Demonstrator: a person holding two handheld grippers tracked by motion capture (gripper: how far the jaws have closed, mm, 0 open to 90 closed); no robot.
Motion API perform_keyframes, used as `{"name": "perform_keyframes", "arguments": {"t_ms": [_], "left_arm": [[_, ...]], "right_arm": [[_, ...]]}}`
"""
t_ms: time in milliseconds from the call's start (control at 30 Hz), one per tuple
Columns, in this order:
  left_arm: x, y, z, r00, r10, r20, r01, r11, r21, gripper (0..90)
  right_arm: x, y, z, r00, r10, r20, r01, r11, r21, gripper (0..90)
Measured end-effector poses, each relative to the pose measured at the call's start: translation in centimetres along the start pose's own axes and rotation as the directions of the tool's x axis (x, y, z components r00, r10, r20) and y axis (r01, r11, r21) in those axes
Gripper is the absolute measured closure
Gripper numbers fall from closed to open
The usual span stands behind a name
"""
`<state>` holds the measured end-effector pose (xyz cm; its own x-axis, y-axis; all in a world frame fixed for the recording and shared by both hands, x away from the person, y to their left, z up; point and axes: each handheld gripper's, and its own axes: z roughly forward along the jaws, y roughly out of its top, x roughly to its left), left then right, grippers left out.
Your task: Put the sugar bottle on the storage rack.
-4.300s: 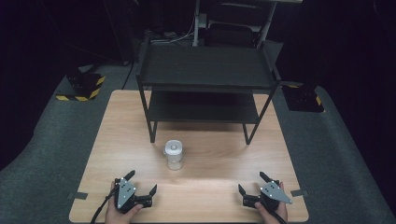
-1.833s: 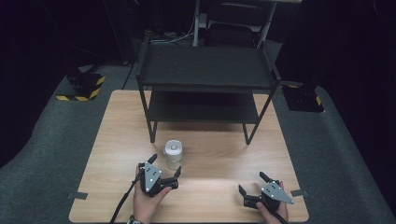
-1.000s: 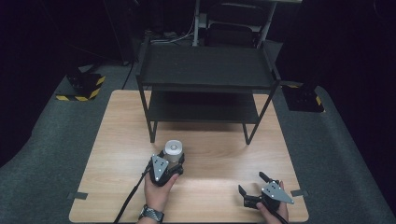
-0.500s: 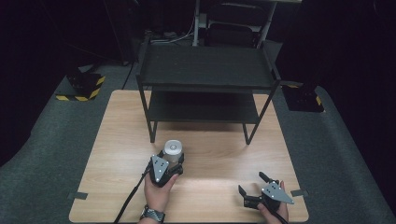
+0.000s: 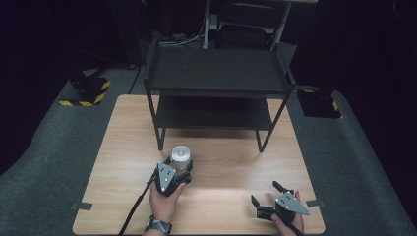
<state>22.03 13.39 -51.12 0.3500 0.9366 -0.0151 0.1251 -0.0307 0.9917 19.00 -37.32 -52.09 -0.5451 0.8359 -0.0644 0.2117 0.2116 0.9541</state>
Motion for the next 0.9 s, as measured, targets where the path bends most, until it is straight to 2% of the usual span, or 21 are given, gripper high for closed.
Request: {"name": "perform_keyframes", "arguments": {"t_ms": [100, 133, 267, 633, 667, 900], "left_arm": [[-0.1, 0.8, -0.2, 0.9999, 0.012, 0.003, -0.012, 0.9999, -0.005, 28.0], [-0.1, 1.6, -0.4, 0.9998, 0.019, 0.003, -0.019, 0.9998, -0.007, 28.0], [-0.3, 2.5, -0.6, 0.9996, 0.029, 0.002, -0.029, 0.9995, -0.012, 28.0], [-0.4, 6.7, -1.1, 0.9995, 0.032, 0.003, -0.032, 0.9995, -0.005, 28.0], [-0.4, 6.7, -1.1, 0.9995, 0.032, 0.003, -0.032, 0.9995, -0.005, 28.0], [-0.2, 9.3, -0.7, 0.9993, 0.037, 0.005, -0.037, 0.9993, -0.011, 28.1]], "right_arm": [[0.0, 0.0, 0.0, 1.0, 0.001, -0.001, -0.001, 1.0, -0.001, 0.1], [0.0, 0.0, 0.0, 1.0, 0.001, -0.001, -0.001, 1.0, -0.001, 0.1], [0.0, 0.0, 0.0, 1.0, 0.002, 0.0, -0.002, 1.0, -0.001, 0.1], [0.0, 0.0, 0.0, 1.0, 0.006, 0.001, -0.006, 1.0, -0.001, 0.1], [0.0, 0.0, 0.0, 1.0, 0.006, 0.001, -0.006, 1.0, -0.001, 0.1], [0.0, 0.0, 0.0, 1.0, 0.006, 0.003, -0.006, 1.0, -0.002, 0.1]]}}
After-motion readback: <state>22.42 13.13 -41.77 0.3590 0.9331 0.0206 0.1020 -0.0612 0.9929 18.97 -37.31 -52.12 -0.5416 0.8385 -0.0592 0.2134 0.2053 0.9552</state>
